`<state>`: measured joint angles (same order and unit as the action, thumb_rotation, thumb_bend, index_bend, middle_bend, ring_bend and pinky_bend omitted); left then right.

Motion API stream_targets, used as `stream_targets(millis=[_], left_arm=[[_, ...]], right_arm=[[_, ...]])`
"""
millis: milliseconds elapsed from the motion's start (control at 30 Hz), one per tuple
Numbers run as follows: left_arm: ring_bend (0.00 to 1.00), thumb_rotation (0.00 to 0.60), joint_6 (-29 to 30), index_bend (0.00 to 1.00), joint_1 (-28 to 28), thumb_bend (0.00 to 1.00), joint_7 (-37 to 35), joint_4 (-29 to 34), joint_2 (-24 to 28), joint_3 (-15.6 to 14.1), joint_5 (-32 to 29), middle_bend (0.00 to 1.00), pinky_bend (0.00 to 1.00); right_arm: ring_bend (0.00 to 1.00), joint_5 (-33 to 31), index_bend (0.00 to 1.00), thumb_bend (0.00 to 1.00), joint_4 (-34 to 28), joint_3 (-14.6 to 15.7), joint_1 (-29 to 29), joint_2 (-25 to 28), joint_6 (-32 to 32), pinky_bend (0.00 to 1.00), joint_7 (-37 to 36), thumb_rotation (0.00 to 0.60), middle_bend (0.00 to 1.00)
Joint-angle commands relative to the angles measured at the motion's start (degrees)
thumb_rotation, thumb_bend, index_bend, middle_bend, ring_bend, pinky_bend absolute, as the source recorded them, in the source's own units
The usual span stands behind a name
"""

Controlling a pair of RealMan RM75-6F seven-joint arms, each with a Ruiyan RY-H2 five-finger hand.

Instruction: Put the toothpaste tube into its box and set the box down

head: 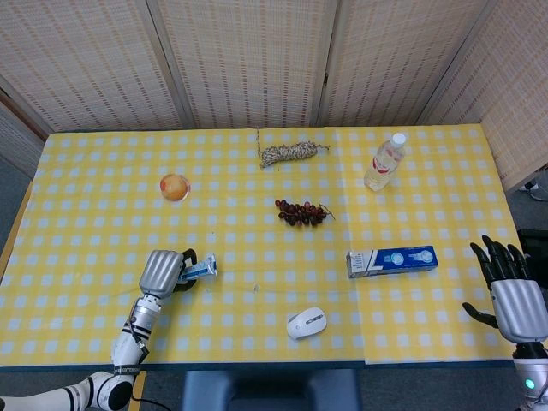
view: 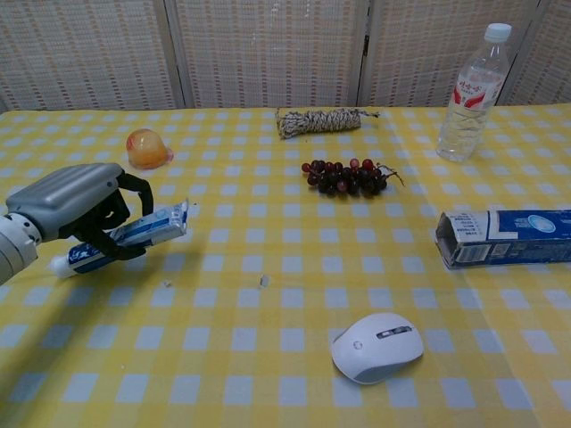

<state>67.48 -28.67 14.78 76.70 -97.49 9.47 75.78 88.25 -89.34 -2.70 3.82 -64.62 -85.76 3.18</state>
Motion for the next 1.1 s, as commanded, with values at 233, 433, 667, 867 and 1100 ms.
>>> stream_targets(millis=[233,433,667,867,1100], left_arm=[[1.0,0.6,7.6,0.82,2.6,0.8,-14.6,12.4,5.9,3.5,3.6,1.0,1.0],[1.0,0.6,7.7,0.82,3.5,0.8,-19.2,18.4,8.7,4.4,2.4,1.0,1.0],[1.0,0.6,6.3,0.82,3.7,0.8,-21.8,22.5,11.0,4.2,1.4,1.0,1.0],[1.0,0.6,6.0,0.82,3.7,0.8,-21.7,24.2,12.2,4.2,1.1,1.0,1.0],[1.0,0.6,6.3,0.82,3.8,0.8,-21.6,25.0,13.0,4.0,0.9,1.0,1.0]], right_arm=[[0.0,2.7,0.0,0.15,3.3,0.9,3.8,-1.5,5.1,0.0,-1.6,0.6,0.0],[0.06,2.4,0.0,0.15,6.3,-0.1,10.2,-3.6,14.2,0.0,-1.1,0.6,0.0],[0.08,-3.7,0.03,0.15,7.3,-1.7,18.1,-5.7,29.1,0.0,1.7,0.6,0.0],[0.09,-10.4,0.05,0.15,6.5,-3.2,22.0,-7.9,34.8,0.0,11.6,0.6,0.02],[0.11,-18.6,0.1,0.15,8.4,-3.9,23.8,-9.6,37.0,0.0,18.8,0.6,0.04]])
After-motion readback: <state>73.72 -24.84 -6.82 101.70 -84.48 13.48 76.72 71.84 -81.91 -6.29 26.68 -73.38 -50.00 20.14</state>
